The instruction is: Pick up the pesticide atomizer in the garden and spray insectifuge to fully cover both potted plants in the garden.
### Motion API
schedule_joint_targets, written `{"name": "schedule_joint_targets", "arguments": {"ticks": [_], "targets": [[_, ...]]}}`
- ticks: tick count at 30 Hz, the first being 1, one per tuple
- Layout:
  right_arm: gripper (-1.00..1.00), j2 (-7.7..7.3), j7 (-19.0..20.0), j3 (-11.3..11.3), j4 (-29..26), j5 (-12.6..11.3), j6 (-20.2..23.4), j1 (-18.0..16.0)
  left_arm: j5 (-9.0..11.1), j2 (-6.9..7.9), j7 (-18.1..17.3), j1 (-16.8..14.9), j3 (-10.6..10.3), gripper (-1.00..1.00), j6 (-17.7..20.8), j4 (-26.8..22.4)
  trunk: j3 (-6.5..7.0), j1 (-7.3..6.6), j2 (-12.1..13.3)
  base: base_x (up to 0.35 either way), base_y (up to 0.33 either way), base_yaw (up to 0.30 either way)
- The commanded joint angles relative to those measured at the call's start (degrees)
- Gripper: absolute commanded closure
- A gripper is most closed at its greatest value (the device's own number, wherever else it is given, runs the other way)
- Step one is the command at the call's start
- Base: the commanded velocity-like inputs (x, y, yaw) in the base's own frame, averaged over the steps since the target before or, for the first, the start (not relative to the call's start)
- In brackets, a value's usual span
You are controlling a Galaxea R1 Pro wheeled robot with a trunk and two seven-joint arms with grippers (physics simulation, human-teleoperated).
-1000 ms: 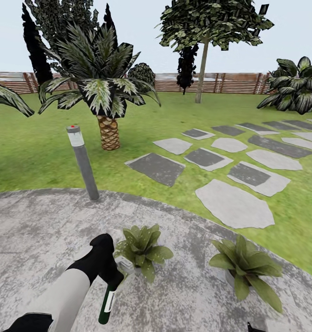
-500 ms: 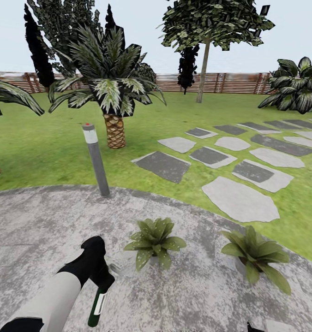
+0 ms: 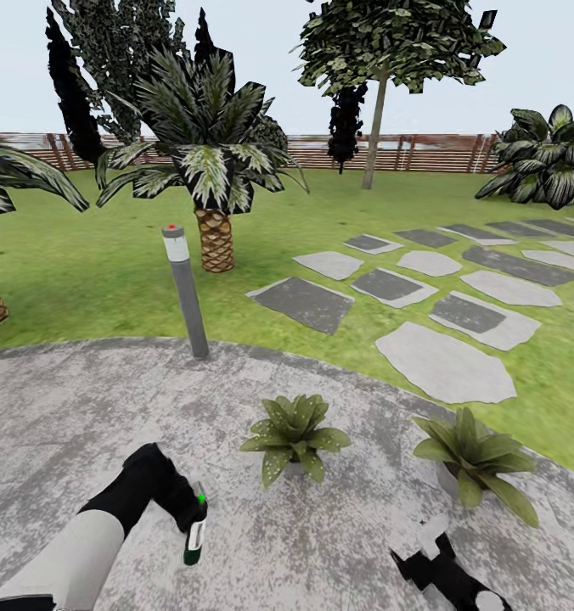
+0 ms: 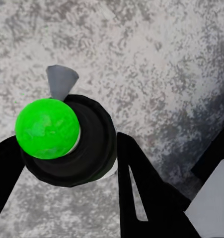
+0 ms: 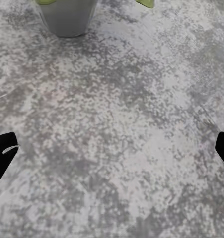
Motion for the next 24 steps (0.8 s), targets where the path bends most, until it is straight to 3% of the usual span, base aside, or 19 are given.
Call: {"name": "schedule_joint_targets", "arguments": {"ticks": [1, 4, 9, 13, 18, 24], "targets": [[-1.00, 0.08, 3.36, 0.19, -2.11, 0.50, -0.23, -0.04, 0.11, -0.06, 0.31, -0.02, 0.96, 1.00, -2.08, -0.01, -0.06, -0.01, -0.02, 0.000, 0.000, 0.000], [-1.00, 0.12, 14.56, 1.16, -8.54, 0.59, 0.49, -0.42, 0.77, -0.18, 1.27, -0.06, 1.97, 1.00, -11.39, 0.30, -0.06, -0.01, -0.02, 0.000, 0.000, 0.000], [-1.00, -0.05, 28.21, 1.38, -18.00, 0.65, 5.50, -1.40, 0.71, -0.78, 0.76, -0.11, 1.55, 1.00, -18.29, 0.51, -0.06, -0.01, -0.02, 0.000, 0.000, 0.000], [-1.00, 0.41, 28.93, 0.15, -19.22, 0.62, 5.98, -1.54, 1.94, -0.49, 2.06, 1.21, 0.23, 1.00, -19.57, 1.83, -0.05, -0.01, -0.02, 0.000, 0.000, 0.000], [-1.00, 0.00, 27.33, 1.53, -20.67, 0.39, 5.44, -1.59, 0.32, -0.72, 1.34, 2.86, 1.78, 1.00, -17.94, 3.46, -0.05, -0.01, -0.02, 0.000, 0.000, 0.000], [-1.00, 0.43, 27.26, 2.04, -21.94, 0.14, 5.53, -1.62, 0.23, -1.10, 2.72, 4.82, 2.97, 1.00, -17.55, 3.96, -0.05, -0.01, -0.02, 0.000, 0.000, 0.000]]}}
